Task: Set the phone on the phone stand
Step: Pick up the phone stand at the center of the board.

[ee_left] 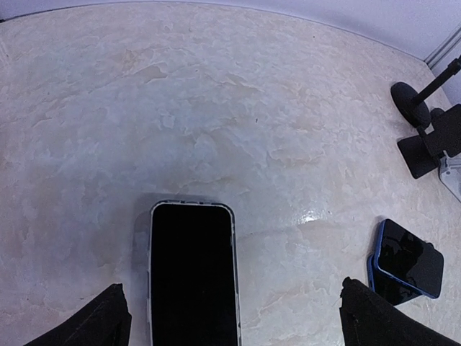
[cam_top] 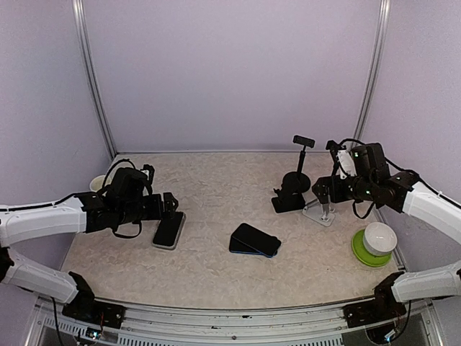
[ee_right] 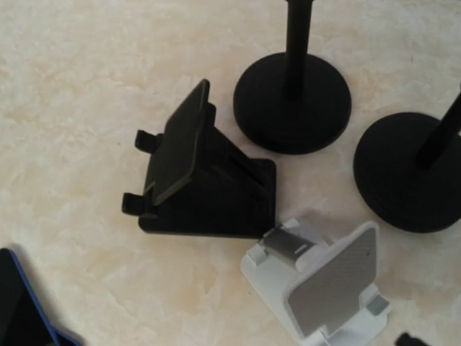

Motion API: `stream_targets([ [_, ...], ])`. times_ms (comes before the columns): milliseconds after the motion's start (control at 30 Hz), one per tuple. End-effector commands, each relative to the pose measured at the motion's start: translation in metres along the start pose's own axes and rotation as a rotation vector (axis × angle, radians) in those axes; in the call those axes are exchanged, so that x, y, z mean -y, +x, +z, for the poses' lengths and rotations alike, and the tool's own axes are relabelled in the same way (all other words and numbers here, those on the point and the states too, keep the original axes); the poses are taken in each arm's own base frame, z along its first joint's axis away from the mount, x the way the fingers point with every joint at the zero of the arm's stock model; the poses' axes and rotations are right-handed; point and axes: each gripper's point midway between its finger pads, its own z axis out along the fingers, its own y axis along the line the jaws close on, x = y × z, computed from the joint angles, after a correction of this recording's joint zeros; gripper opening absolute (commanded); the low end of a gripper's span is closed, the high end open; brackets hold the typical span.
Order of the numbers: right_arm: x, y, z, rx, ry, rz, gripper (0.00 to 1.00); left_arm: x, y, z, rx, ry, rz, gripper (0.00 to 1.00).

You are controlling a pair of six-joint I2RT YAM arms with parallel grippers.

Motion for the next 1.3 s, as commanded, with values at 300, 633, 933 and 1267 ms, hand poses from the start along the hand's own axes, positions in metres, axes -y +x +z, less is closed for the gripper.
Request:
stream_targets([
  [300, -0.013, -0.036, 0.038, 0.005, 0.009, -0.009, 0.92, 0.024, 0.026, 0.019, -0.039, 0.025, 0.027, 0.99],
  [633, -0.028, -0.053, 0.086, -0.016, -0.023, 0.049, 0.77, 0.036, 0.032, 0.018, -0.044, 0.037, 0.055, 0.99],
  [933, -0.030, -0.053, 0.117, -0.027, -0.020, 0.076, 0.65, 0.036, 0.032, 0.010, -0.027, 0.042, 0.061, 0.99],
  [1267, -0.037, -0.036, 0.136, -0.069, -0.051, 0.099, 0.48, 0.036, 0.028, 0.004, -0.008, 0.050, 0.052, 0.99],
])
